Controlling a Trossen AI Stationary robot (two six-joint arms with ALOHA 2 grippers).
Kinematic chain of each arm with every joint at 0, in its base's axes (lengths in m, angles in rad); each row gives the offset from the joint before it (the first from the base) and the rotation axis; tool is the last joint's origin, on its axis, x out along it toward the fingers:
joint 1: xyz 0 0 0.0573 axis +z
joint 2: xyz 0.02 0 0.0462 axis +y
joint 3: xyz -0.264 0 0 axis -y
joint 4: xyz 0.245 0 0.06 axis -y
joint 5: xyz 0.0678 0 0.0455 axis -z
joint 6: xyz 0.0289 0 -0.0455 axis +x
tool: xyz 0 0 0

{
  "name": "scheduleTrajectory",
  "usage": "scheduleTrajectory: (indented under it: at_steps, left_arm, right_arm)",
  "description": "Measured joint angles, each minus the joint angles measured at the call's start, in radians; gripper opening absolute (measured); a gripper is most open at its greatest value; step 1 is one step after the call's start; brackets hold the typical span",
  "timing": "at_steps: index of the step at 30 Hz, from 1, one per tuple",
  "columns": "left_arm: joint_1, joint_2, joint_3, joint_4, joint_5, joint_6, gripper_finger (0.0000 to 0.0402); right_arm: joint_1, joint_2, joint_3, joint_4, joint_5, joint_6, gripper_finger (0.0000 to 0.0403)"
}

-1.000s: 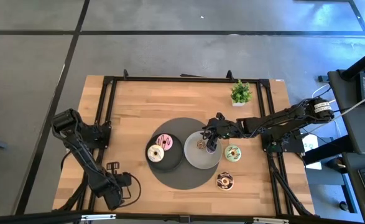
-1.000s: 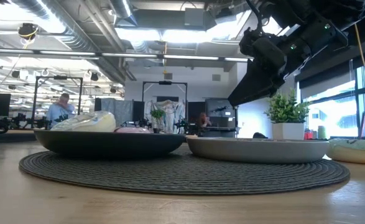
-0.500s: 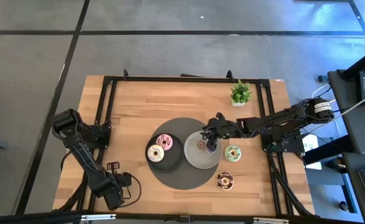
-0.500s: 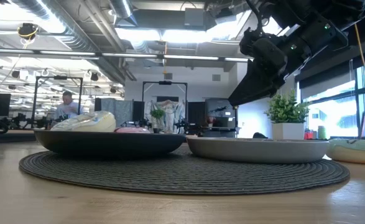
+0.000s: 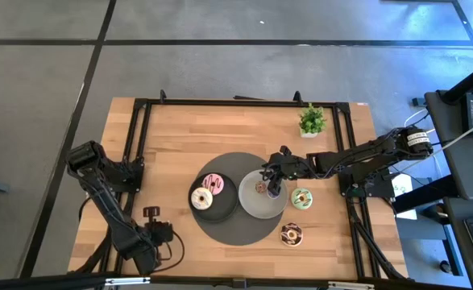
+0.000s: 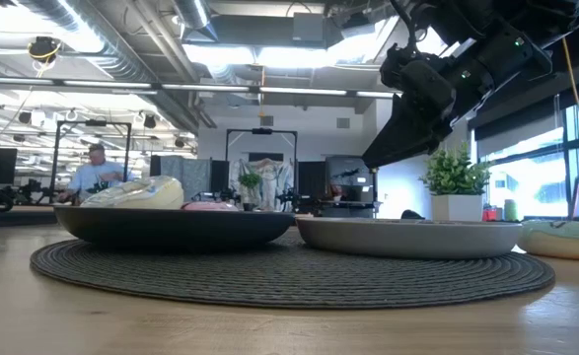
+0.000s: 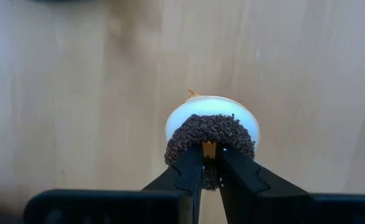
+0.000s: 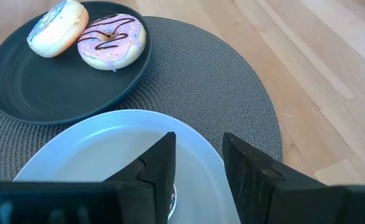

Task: Pick & Place donuts
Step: Put the small black donut on the gray plate

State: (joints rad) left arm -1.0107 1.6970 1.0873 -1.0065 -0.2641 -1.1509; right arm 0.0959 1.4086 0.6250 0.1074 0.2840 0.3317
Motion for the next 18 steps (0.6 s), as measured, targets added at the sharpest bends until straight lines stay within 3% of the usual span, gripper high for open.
scheduleTrajectory:
  at_steps: [4, 8, 18]
  left_arm:
    - [0.003, 0.0, 0.003, 0.0, -0.074, 0.004, 0.0043]
    - [0.026, 0.0, 0.003, 0.007, -0.225, 0.036, 0.0043]
    - [0.23, 0.0, 0.003, 0.102, -0.516, 0.198, 0.004]
  right_arm:
    - [0.0, 0.0, 0.0, 0.0, -0.001, 0.0, 0.0135]
    - [0.0, 0.0, 0.0, 0.016, -0.027, -0.032, 0.0135]
    - [0.029, 0.0, 0.0, 0.195, -0.231, -0.172, 0.0135]
